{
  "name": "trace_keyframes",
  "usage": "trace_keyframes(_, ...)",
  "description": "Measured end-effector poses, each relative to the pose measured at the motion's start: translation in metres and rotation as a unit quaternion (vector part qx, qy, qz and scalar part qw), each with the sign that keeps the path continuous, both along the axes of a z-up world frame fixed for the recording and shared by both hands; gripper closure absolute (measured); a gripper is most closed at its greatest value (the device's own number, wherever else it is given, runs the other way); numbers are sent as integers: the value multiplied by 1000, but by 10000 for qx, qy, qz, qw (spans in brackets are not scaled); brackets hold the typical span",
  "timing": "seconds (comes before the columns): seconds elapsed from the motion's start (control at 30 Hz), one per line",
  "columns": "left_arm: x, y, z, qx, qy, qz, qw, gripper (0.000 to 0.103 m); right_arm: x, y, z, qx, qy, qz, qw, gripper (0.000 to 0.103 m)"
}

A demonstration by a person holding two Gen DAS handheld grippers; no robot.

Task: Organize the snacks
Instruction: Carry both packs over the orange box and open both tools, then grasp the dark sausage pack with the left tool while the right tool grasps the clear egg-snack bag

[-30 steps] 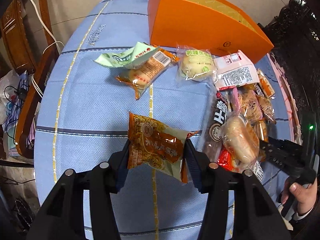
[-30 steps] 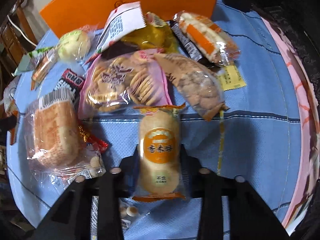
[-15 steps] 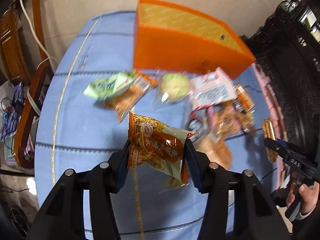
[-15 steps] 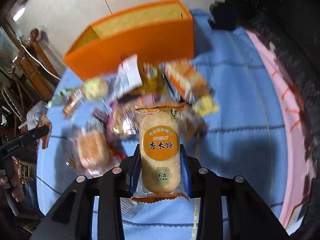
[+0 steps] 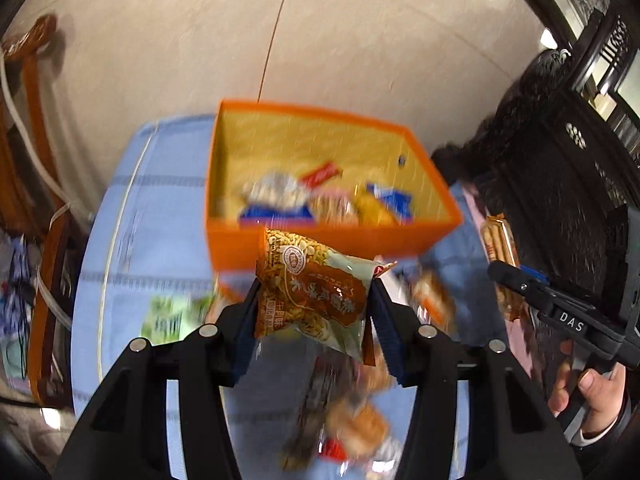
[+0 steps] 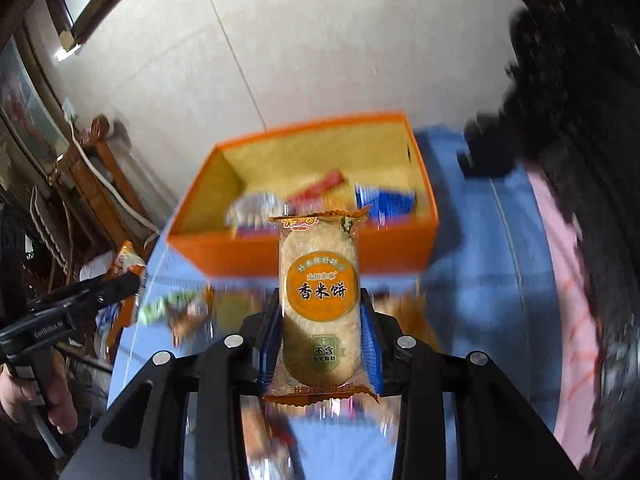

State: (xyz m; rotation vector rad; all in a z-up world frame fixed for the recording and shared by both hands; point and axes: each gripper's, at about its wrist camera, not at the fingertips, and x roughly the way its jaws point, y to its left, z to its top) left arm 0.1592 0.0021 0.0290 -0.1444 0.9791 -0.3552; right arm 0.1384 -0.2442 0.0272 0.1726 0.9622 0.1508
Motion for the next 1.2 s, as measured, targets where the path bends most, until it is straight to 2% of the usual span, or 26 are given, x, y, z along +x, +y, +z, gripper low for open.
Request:
trace_keyframes(0.13, 48, -16, 12, -29, -114, 35, 9999, 52, 49, -2, 13, 33, -238, -78, 9997, 68)
trace_keyframes(0.23, 78, -29, 11, 26, -88, 11, 10000, 52, 76, -5, 11, 108, -263, -137, 9995, 68)
trace_keyframes(0.47, 126, -46, -16, 97, 241, 90, 9996, 51, 124, -2, -17, 182, -53, -304, 9994, 68)
trace_keyframes(0.5, 129, -47, -21, 73, 309, 149, 9994, 47, 128, -2, -20, 184, -36, -327, 9993, 66)
trace_keyframes(0.53, 131, -46, -24, 61, 359, 216, 9991, 33, 130, -1, -22, 165, -21, -348, 9993, 63)
trace_keyframes(0.57, 132, -43, -26, 106, 389, 367, 9985, 22, 133, 0, -27, 90, 52, -373, 9993, 52)
trace_keyframes(0.6, 130, -41, -26, 161, 359, 539, 9978, 7, 134, -1, -29, 30, 66, -441, 9990, 46)
trace_keyframes(0.63, 129, -38, -26, 136, 328, 612, 9975, 7, 132, -1, -29, 5, 30, -509, 9987, 41)
trace_keyframes(0.73, 123, -28, -26, -89, 422, 566, 9975, 6, 123, -4, -30, 41, -8, -548, 9985, 41)
trace_keyframes(0.8, 115, -21, -24, -62, 416, 590, 9974, 6, 116, -7, -29, 47, 4, -560, 9984, 41)
trace_keyframes(1.0, 79, -7, -21, -23, 416, 542, 9977, 6, 68, -16, -36, 30, 149, -581, 9982, 30)
trace_keyframes(1.1, 56, -3, -27, 121, 528, 527, 9971, 6, 40, -21, -44, -12, 316, -584, 9978, 26)
trace_keyframes(1.2, 28, 3, -37, 159, 686, 531, 9961, 6, 9, -25, -56, -132, 518, -612, 9967, 17)
